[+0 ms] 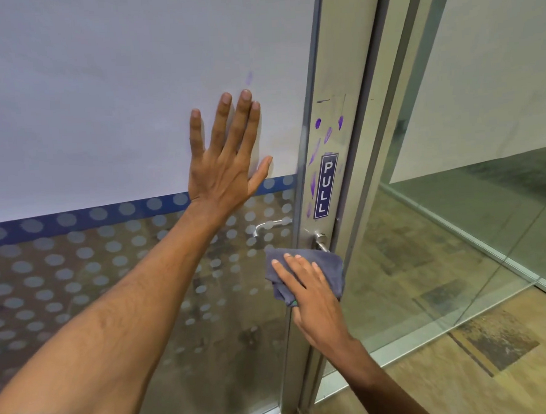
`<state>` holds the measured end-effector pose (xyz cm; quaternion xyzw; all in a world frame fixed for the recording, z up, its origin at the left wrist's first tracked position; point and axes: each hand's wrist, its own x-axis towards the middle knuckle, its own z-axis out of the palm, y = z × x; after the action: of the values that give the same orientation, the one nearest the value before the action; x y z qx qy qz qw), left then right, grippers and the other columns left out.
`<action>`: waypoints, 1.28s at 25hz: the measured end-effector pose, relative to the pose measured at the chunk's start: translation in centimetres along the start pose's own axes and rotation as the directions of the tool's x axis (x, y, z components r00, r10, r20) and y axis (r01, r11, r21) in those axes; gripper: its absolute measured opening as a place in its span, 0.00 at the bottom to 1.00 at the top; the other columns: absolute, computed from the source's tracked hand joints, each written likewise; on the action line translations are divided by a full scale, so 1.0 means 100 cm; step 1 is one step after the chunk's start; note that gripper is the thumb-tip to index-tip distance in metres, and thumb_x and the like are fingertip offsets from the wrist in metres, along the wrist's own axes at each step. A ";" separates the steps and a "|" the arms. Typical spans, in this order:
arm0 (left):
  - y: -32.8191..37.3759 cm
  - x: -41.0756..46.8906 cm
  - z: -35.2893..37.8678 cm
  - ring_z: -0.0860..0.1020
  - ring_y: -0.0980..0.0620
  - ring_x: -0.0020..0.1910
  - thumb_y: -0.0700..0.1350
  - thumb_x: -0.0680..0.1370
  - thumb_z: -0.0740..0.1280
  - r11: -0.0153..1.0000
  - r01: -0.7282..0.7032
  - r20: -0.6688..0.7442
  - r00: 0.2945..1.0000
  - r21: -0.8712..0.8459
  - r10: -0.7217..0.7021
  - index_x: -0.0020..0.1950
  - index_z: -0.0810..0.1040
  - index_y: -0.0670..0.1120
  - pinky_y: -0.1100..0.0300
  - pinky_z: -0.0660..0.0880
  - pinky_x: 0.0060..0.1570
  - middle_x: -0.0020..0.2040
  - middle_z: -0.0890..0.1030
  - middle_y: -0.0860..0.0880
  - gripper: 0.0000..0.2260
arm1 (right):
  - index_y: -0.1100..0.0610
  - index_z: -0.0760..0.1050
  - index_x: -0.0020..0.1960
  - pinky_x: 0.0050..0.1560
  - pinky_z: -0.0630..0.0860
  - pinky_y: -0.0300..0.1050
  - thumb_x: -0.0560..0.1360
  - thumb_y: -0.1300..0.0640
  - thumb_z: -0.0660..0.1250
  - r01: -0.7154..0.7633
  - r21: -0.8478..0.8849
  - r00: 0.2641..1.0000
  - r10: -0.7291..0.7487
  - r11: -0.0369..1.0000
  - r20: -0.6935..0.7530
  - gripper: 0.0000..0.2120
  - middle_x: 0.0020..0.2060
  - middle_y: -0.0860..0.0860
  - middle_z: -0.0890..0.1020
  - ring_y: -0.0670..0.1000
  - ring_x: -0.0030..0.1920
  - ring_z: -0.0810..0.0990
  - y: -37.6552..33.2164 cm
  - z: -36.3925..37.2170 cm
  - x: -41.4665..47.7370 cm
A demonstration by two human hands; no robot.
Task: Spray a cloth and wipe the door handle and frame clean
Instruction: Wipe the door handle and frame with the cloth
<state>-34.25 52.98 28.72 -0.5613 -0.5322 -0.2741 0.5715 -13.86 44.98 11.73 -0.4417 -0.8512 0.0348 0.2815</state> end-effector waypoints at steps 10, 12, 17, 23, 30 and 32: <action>0.003 -0.002 0.001 0.58 0.41 0.78 0.65 0.82 0.50 1.000 -0.003 0.006 1.000 0.006 0.003 0.82 0.52 0.43 0.37 0.51 0.72 0.81 0.58 0.44 0.36 | 0.52 0.55 0.77 0.75 0.38 0.48 0.73 0.67 0.62 -0.102 -0.036 0.993 0.100 0.994 -0.061 0.36 0.77 0.53 0.58 0.53 0.77 0.54 -0.042 0.015 0.025; 0.003 -0.001 0.002 0.57 0.41 0.78 0.65 0.82 0.50 1.000 0.004 -0.001 1.000 0.007 -0.004 0.82 0.52 0.43 0.37 0.50 0.72 0.81 0.56 0.44 0.36 | 0.53 0.54 0.77 0.76 0.42 0.52 0.75 0.66 0.62 -0.062 -0.104 0.998 0.060 0.993 -0.024 0.34 0.77 0.56 0.56 0.55 0.77 0.52 -0.046 0.017 0.034; 0.001 -0.002 0.003 0.57 0.41 0.79 0.65 0.82 0.50 1.000 0.010 0.001 1.000 -0.009 -0.010 0.82 0.52 0.43 0.37 0.50 0.72 0.81 0.56 0.44 0.36 | 0.50 0.58 0.76 0.76 0.44 0.51 0.71 0.65 0.62 -0.015 -0.091 0.999 0.011 0.996 -0.047 0.35 0.76 0.52 0.61 0.55 0.77 0.56 -0.011 0.006 0.010; 0.002 -0.001 0.002 0.57 0.41 0.79 0.66 0.81 0.49 1.000 0.004 0.005 1.000 0.007 -0.004 0.82 0.52 0.44 0.37 0.50 0.72 0.81 0.56 0.44 0.36 | 0.60 0.70 0.69 0.77 0.48 0.51 0.66 0.76 0.57 -0.113 0.284 0.993 0.113 0.952 0.017 0.33 0.71 0.54 0.70 0.53 0.75 0.60 0.060 -0.030 0.015; 0.001 -0.001 0.003 0.55 0.42 0.79 0.66 0.81 0.49 1.000 0.006 0.008 1.000 0.009 -0.006 0.82 0.52 0.44 0.37 0.50 0.72 0.81 0.55 0.44 0.36 | 0.63 0.67 0.70 0.74 0.60 0.41 0.70 0.82 0.51 -0.294 0.822 0.859 0.512 0.488 0.004 0.32 0.70 0.61 0.69 0.58 0.72 0.67 0.052 -0.013 0.016; 0.002 -0.001 0.004 0.53 0.42 0.79 0.66 0.81 0.49 1.000 0.008 0.008 1.000 0.010 -0.009 0.82 0.51 0.44 0.37 0.50 0.72 0.81 0.54 0.44 0.37 | 0.63 0.69 0.70 0.70 0.68 0.43 0.70 0.82 0.51 -0.332 0.817 0.817 0.577 0.472 -0.001 0.32 0.64 0.57 0.76 0.58 0.66 0.74 0.055 -0.012 0.018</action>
<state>-34.19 53.39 28.44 -0.5572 -0.5383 -0.2715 0.5710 -10.07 49.44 11.85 -0.4838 -0.5473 0.4162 0.5414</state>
